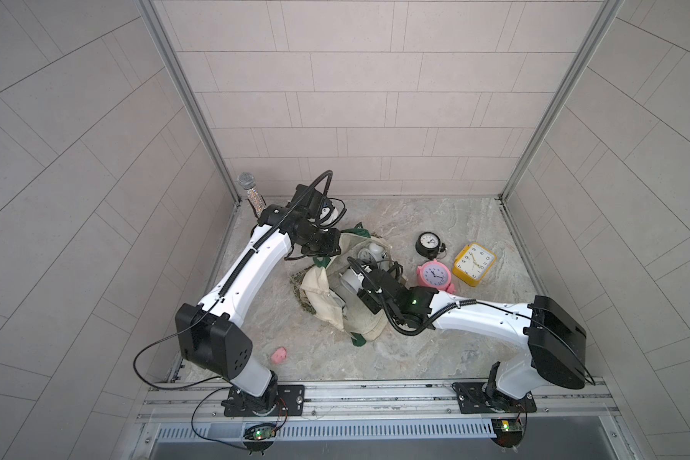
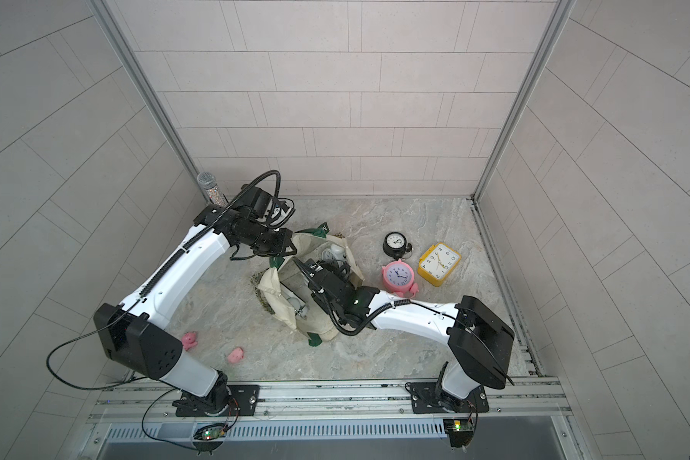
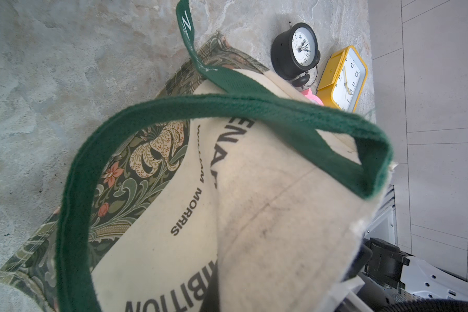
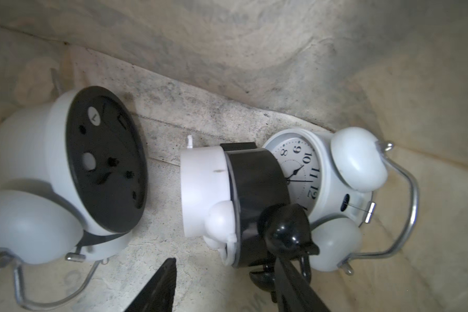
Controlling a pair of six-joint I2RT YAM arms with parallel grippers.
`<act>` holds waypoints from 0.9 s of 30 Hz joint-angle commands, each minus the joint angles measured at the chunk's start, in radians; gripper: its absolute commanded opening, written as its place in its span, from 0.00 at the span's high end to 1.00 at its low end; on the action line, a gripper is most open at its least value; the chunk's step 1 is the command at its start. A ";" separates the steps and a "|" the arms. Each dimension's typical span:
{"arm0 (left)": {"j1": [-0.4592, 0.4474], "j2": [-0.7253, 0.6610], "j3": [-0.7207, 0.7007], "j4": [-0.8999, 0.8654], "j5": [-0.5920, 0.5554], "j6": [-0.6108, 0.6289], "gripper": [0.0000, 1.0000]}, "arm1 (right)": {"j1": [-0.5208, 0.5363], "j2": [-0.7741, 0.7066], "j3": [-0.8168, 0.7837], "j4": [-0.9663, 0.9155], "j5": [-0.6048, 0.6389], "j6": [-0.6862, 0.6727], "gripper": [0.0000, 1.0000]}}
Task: Take the alarm clock out of the canvas bag
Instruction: Pick up the alarm from the canvas bag.
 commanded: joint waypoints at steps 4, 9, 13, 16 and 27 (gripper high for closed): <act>0.005 0.002 -0.006 0.014 0.010 0.013 1.00 | -0.044 -0.029 0.007 -0.039 0.031 0.017 0.40; 0.005 0.002 -0.007 0.013 0.007 0.013 1.00 | -0.054 -0.063 0.006 -0.059 0.020 0.006 0.40; 0.005 0.005 -0.004 0.014 0.014 0.013 1.00 | -0.058 -0.118 -0.003 -0.066 -0.015 -0.001 0.37; 0.005 0.008 -0.003 0.015 0.015 0.013 1.00 | -0.070 -0.138 -0.014 -0.053 -0.016 -0.014 0.36; 0.004 0.007 -0.002 0.012 0.016 0.011 1.00 | -0.130 -0.046 0.017 -0.058 -0.059 -0.025 0.42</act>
